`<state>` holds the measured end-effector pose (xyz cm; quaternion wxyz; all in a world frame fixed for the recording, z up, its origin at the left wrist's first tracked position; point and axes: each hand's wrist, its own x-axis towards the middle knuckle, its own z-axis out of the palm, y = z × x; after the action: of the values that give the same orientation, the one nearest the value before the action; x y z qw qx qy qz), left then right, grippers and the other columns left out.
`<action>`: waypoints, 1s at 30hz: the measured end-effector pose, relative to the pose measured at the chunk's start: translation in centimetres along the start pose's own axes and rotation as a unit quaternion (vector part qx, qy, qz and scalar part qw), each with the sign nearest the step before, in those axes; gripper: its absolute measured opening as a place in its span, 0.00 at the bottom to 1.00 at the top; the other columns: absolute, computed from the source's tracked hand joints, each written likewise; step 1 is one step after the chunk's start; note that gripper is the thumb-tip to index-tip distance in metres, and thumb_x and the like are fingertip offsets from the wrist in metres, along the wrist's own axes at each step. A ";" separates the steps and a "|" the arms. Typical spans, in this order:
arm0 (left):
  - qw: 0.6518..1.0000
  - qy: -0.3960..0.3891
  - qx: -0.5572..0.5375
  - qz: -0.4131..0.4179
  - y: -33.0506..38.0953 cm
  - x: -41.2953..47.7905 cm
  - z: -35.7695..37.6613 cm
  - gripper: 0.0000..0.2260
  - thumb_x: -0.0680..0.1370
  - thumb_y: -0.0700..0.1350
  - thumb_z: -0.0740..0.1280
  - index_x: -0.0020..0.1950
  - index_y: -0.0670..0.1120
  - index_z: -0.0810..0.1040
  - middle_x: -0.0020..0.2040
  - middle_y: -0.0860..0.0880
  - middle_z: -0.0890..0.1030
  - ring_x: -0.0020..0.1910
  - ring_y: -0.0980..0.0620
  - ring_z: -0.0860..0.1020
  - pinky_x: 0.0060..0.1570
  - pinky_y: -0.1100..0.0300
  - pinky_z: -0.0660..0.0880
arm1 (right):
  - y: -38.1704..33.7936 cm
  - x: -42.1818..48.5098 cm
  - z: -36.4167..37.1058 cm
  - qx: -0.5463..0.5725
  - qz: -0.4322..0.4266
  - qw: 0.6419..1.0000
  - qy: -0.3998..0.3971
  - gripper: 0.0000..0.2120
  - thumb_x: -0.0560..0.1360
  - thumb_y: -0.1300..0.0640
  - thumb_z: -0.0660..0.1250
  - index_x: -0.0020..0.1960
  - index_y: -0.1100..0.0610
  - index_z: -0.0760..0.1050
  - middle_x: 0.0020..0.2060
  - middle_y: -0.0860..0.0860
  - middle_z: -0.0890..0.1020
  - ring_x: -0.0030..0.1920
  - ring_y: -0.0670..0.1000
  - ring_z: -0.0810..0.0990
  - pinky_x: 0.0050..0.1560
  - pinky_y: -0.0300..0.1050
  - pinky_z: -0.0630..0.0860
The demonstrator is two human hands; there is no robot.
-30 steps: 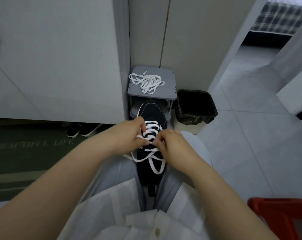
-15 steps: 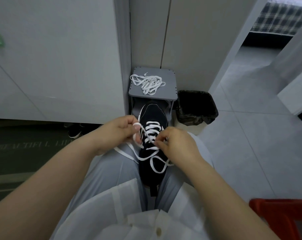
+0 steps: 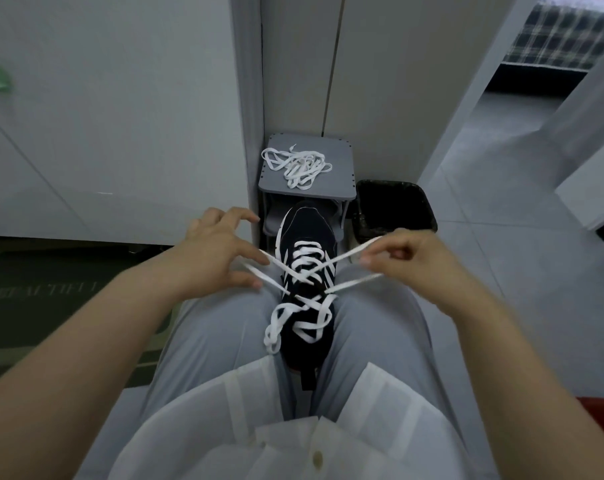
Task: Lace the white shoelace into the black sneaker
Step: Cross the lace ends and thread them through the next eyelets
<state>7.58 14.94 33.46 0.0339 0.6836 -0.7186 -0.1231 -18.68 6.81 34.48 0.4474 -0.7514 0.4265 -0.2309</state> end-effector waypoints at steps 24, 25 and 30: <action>0.915 0.301 -0.260 -0.065 -0.2 -1.6 1.6 0.07 0.74 0.42 0.61 0.51 0.46 0.73 0.49 0.52 0.75 0.49 0.58 0.70 0.48 0.70 0.65 | 2.6 -1.2 5.3 -0.220 -0.059 0.974 0.013 0.05 0.72 0.51 0.70 0.45 0.50 0.82 0.42 0.44 0.83 0.47 0.48 0.74 0.52 0.39 0.66; 0.938 0.260 -0.231 0.000 0.5 -1.5 2.0 0.09 0.73 0.44 0.59 0.50 0.47 0.75 0.48 0.54 0.75 0.49 0.60 0.69 0.51 0.69 0.65 | 2.6 -1.2 5.0 -0.220 -0.055 0.974 0.010 0.04 0.72 0.52 0.70 0.44 0.50 0.82 0.41 0.45 0.83 0.47 0.48 0.75 0.52 0.40 0.68; 0.987 0.109 -0.100 0.060 2.0 -0.5 5.2 0.15 0.72 0.61 0.61 0.46 0.52 0.78 0.36 0.59 0.75 0.39 0.60 0.71 0.44 0.63 0.63 | 0.7 -1.5 3.5 0.089 -0.022 0.990 0.105 0.08 0.78 0.61 0.60 0.43 0.53 0.74 0.37 0.43 0.82 0.40 0.37 0.78 0.44 0.30 0.71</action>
<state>4.55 16.18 28.96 0.1873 0.6417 -0.7344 -0.1170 -17.18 9.59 32.18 0.4604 -0.6893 0.4322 -0.3551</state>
